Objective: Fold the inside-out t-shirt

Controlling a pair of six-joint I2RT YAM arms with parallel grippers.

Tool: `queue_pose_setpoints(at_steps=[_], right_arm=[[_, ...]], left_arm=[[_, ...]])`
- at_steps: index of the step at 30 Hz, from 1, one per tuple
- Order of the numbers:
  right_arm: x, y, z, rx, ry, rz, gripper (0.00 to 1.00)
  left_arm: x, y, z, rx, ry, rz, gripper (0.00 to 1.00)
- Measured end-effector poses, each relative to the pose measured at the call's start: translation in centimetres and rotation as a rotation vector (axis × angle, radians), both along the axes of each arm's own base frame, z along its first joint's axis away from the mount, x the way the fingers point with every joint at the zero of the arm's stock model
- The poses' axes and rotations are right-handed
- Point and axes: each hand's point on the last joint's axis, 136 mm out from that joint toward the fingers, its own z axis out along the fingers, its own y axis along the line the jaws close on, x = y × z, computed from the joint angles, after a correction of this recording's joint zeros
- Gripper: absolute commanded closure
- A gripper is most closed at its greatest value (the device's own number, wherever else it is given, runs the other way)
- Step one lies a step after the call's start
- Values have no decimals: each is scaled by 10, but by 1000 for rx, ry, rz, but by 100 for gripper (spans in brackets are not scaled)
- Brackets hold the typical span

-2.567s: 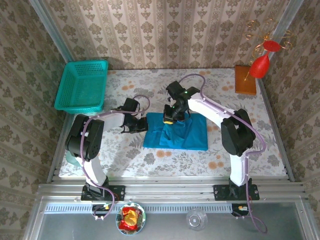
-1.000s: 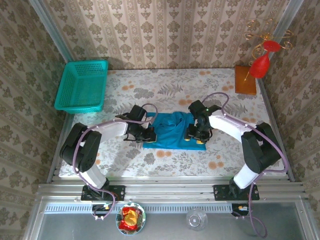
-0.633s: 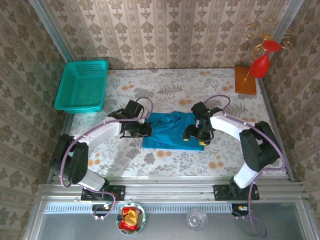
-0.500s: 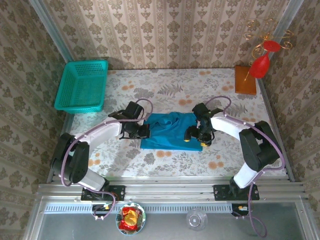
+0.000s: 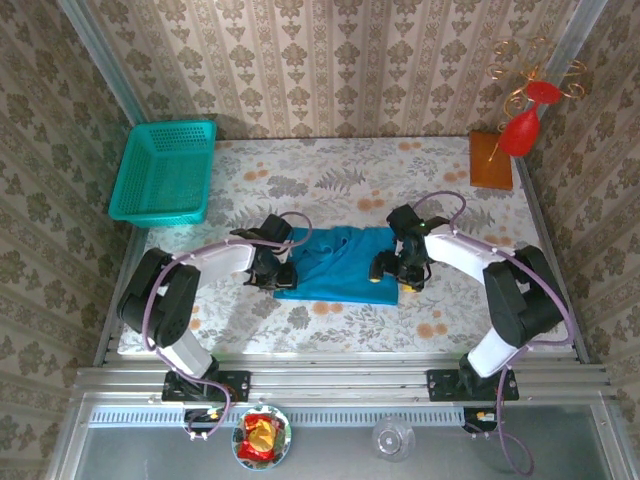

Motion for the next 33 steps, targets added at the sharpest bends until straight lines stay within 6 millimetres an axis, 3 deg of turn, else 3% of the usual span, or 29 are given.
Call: queue_pose_setpoints(at_steps=[4,7,12,15,20,23,28,33], right_arm=[[8,27,17,145,-50,31,22],[11,37,13,196,-43,41,23],[1,28,-19,150,52,20,26],[2,27,-18,146,48,13,27],[2,21,-17,115,35,11,27],[-1,15,-17,84,40,7,27],[-3,12,-17,63,49,7,28],[-3,8,-17,43,52,6,28]], left_arm=[[-2,11,9,37,-18,10,71],[-3,16,16,53,-37,15,70],[-10,21,7,71,-15,15,74],[-18,26,-5,89,21,13,78],[-17,23,8,60,-11,10,75],[-8,14,32,4,-73,-5,70],[29,-22,84,-104,-198,-63,61],[53,-63,102,-144,-242,-145,53]])
